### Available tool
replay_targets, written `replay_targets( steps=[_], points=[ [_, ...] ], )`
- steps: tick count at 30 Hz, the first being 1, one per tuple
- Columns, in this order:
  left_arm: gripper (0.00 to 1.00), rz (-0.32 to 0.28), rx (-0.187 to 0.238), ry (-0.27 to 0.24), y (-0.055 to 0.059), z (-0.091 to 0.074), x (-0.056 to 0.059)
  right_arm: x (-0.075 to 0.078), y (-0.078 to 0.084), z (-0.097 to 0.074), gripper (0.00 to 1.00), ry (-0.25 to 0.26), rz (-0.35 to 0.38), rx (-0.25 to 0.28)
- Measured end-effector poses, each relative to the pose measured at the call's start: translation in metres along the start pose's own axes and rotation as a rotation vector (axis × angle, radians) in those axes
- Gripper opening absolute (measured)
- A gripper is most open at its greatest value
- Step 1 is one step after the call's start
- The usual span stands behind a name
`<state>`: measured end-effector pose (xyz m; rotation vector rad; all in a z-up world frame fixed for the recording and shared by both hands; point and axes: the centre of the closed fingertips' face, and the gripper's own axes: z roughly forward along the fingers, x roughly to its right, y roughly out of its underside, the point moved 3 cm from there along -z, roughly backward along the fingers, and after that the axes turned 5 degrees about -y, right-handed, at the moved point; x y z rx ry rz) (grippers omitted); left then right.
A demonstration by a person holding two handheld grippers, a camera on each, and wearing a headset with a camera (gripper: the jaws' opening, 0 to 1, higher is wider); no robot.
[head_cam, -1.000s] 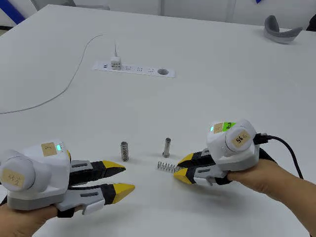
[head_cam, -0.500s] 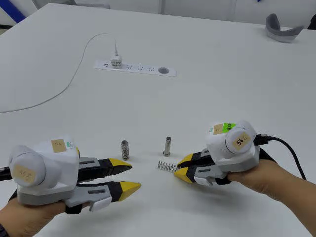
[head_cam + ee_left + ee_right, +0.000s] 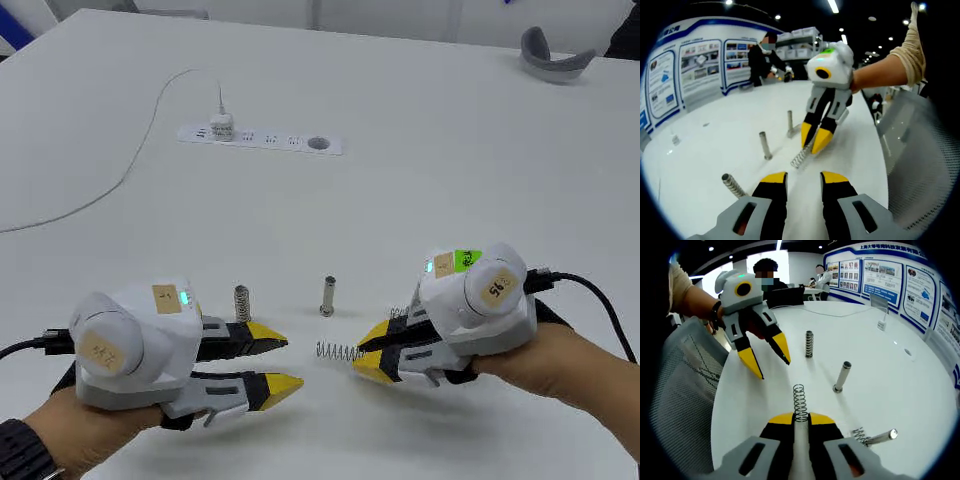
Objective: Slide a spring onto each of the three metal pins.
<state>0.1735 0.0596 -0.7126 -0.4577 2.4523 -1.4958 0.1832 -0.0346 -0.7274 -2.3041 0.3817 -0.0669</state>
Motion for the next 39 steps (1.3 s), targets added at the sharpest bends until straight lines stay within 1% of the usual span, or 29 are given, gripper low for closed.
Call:
replay_targets(
  steps=[4,9,14,19,24,32,39],
  points=[
    [0.27,0.027,-0.008,0.015,-0.001,0.004,0.004,-0.007,-0.003,-0.003,0.11,-0.021,-0.022,-0.013],
    [0.25,0.06,-0.017,0.023,-0.001,0.008,0.005,-0.016,-0.007,-0.004,0.11,-0.047,-0.049,-0.027],
    [0.24,0.087,-0.019,0.04,-0.002,0.013,0.009,-0.021,-0.01,-0.003,0.11,-0.064,-0.063,-0.038],
    [0.22,0.112,-0.025,0.051,-0.002,0.016,0.011,-0.023,-0.013,-0.003,0.11,-0.074,-0.079,-0.046],
    [0.16,0.136,-0.028,0.049,-0.002,0.019,0.012,-0.024,-0.013,-0.003,0.11,-0.079,-0.083,-0.052],
    [0.12,0.158,-0.034,0.06,-0.001,0.021,0.016,-0.026,-0.015,-0.004,0.11,-0.085,-0.087,-0.059],
    [0.12,0.162,-0.037,0.058,0.0,0.022,0.017,-0.027,-0.02,-0.008,0.11,-0.083,-0.091,-0.058]
  ],
)
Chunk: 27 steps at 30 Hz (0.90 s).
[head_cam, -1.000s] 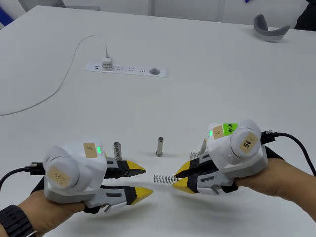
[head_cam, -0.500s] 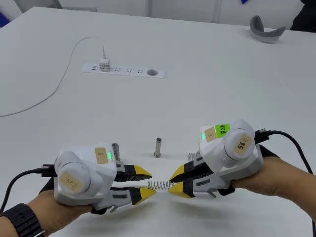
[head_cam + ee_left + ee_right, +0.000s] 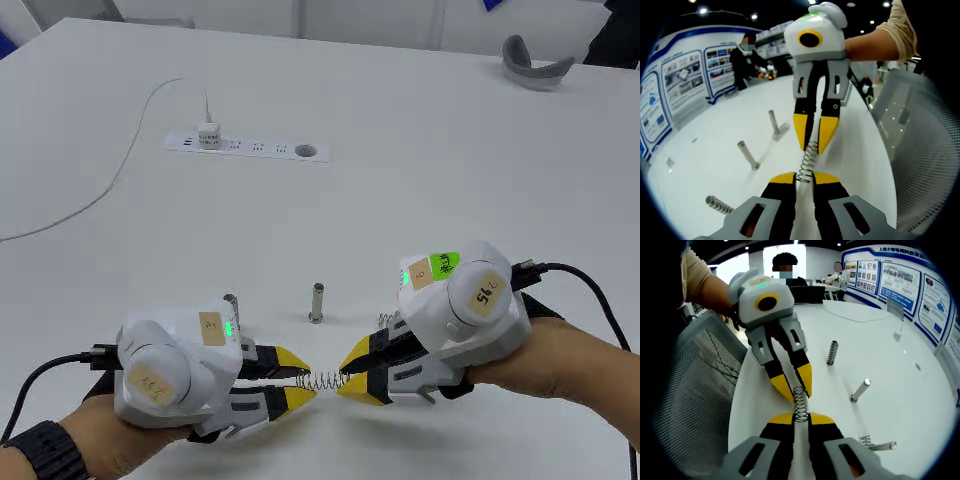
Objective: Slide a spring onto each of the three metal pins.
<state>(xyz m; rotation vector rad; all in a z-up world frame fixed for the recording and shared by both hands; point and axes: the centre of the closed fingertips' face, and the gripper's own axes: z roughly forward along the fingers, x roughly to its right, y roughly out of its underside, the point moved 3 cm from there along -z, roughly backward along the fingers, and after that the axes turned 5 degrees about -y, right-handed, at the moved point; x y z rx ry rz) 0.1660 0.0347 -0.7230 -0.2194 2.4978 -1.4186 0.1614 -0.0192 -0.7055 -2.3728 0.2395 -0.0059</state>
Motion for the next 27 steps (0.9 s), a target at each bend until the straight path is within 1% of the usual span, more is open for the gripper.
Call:
replay_targets(
  steps=[7,13,22,27],
  points=[
    [0.12,-0.005,-0.002,0.003,-0.001,0.0,0.0,-0.002,-0.008,-0.004,0.11,0.005,-0.016,0.01],
    [0.11,-0.012,0.0,0.004,-0.001,0.0,0.001,-0.004,-0.025,-0.008,0.11,0.015,-0.041,0.047],
    [0.11,-0.03,0.015,0.0,-0.005,0.0,0.0,-0.005,-0.043,-0.007,0.12,0.03,-0.078,0.077],
    [0.11,-0.041,0.022,-0.001,-0.007,0.001,-0.001,-0.005,-0.048,-0.005,0.12,0.031,-0.086,0.093]
  ],
)
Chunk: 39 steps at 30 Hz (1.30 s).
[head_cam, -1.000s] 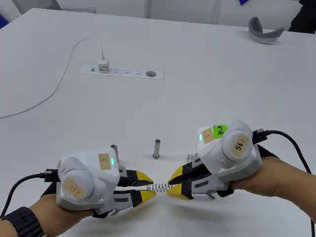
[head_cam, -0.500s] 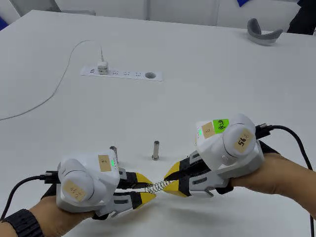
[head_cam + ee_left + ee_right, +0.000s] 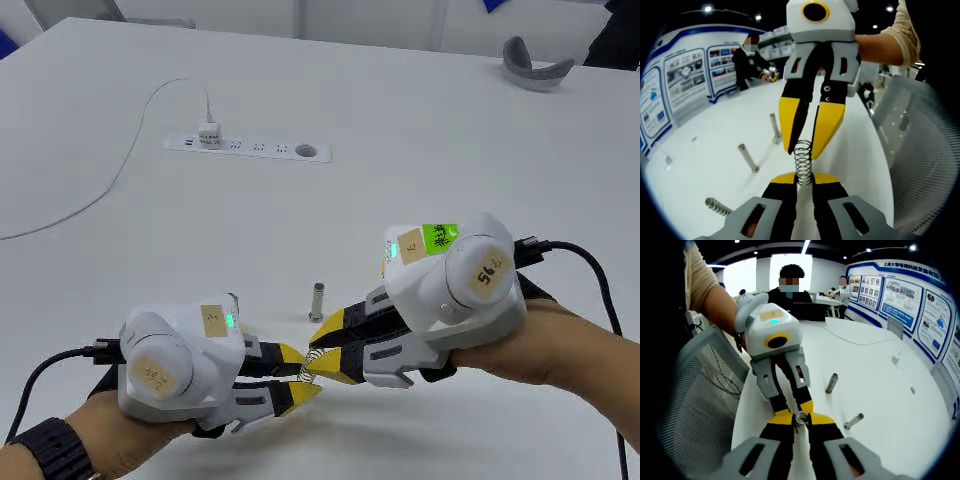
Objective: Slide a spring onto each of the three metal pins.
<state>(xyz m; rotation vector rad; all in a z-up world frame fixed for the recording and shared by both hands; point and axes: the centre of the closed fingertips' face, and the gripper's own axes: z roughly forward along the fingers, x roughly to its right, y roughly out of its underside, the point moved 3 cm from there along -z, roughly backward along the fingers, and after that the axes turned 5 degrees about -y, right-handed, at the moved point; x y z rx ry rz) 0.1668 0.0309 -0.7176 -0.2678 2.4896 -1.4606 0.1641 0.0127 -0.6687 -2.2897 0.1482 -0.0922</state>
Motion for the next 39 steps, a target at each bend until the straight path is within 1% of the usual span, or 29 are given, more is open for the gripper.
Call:
replay_targets(
  steps=[6,17,31,39],
  points=[
    [0.11,-0.015,0.011,-0.003,-0.002,0.001,-0.001,0.001,-0.004,0.002,0.12,0.004,-0.006,0.014],
    [0.13,-0.018,0.013,-0.002,-0.002,0.001,0.0,0.002,-0.003,0.0,0.12,0.01,0.0,0.009],
    [0.24,-0.088,0.032,-0.018,0.002,-0.011,-0.004,0.008,-0.004,-0.006,0.12,0.03,0.001,0.011],
    [0.31,-0.138,0.034,-0.041,0.009,-0.022,-0.007,0.016,-0.004,-0.014,0.12,0.056,0.007,0.013]
  ],
)
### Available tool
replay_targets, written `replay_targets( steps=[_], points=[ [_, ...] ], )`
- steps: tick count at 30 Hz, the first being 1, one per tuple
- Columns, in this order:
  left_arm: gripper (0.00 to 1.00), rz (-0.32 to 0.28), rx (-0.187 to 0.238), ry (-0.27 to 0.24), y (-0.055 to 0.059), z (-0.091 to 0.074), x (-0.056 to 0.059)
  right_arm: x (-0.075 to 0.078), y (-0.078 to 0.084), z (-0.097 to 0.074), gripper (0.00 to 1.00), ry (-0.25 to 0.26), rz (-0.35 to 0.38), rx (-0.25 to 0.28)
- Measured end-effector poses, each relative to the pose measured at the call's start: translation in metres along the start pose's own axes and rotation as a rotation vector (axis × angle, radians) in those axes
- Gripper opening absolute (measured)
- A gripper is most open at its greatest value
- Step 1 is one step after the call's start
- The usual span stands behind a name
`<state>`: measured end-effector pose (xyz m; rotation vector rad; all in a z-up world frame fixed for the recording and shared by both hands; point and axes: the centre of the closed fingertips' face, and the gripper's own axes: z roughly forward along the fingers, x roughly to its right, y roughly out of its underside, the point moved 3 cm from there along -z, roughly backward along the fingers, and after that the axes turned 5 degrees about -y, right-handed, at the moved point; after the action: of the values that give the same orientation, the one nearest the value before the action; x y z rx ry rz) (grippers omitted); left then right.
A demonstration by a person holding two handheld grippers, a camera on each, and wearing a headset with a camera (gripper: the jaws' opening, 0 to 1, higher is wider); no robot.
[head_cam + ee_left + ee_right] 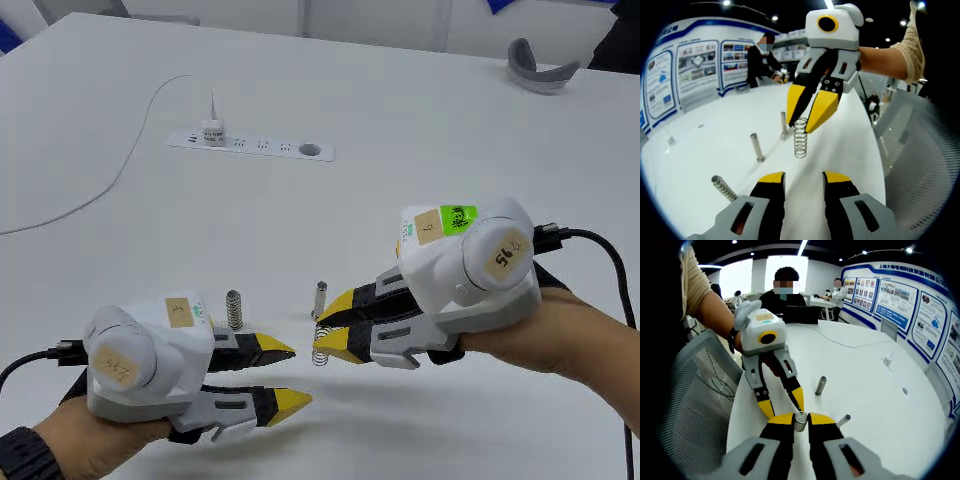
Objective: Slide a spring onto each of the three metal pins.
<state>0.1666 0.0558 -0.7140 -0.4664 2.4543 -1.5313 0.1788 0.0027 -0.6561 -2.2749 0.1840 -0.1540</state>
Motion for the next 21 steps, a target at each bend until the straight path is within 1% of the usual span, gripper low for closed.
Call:
replay_targets(
  steps=[4,11,15,21],
  points=[
    [0.32,-0.023,0.006,-0.017,0.002,-0.007,-0.004,0.007,-0.001,-0.004,0.12,0.024,0.004,0.004],
    [0.35,-0.049,0.019,-0.041,0.004,-0.016,-0.006,0.021,0.0,-0.013,0.12,0.068,0.027,0.013],
    [0.36,-0.056,0.019,-0.052,0.007,-0.019,-0.007,0.026,-0.002,-0.015,0.12,0.085,0.027,0.017],
    [0.37,-0.058,0.022,-0.066,0.009,-0.026,-0.007,0.038,-0.006,-0.017,0.12,0.121,0.036,0.031]
  ],
)
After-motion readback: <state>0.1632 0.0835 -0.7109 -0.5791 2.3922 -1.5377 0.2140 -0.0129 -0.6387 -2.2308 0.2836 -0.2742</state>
